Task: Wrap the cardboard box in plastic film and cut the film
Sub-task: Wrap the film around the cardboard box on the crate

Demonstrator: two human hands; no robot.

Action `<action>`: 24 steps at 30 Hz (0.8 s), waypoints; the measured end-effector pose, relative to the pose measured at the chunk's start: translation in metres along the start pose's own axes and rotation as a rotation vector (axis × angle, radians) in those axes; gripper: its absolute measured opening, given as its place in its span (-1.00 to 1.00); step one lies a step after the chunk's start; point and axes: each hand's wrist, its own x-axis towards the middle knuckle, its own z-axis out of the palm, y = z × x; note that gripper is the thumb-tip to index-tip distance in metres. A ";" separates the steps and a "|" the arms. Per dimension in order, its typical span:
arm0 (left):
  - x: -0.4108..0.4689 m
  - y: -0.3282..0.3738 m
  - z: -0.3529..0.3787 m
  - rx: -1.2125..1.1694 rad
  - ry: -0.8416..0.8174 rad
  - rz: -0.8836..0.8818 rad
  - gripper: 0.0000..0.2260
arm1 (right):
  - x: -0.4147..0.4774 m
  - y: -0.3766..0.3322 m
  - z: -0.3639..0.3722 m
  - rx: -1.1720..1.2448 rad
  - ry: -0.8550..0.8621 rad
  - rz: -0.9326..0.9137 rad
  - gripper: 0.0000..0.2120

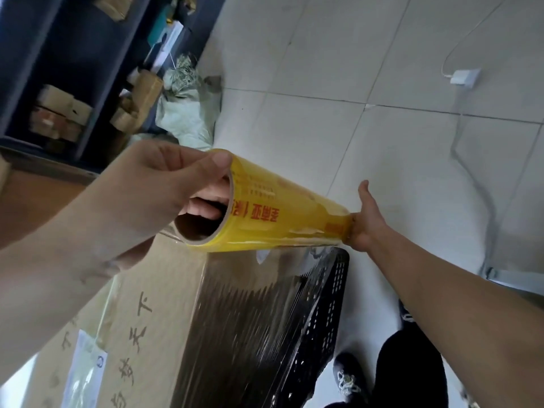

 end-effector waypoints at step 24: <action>0.082 0.013 -0.048 -0.107 0.125 -0.222 -0.78 | 0.077 -0.065 0.057 -0.144 0.039 0.075 0.22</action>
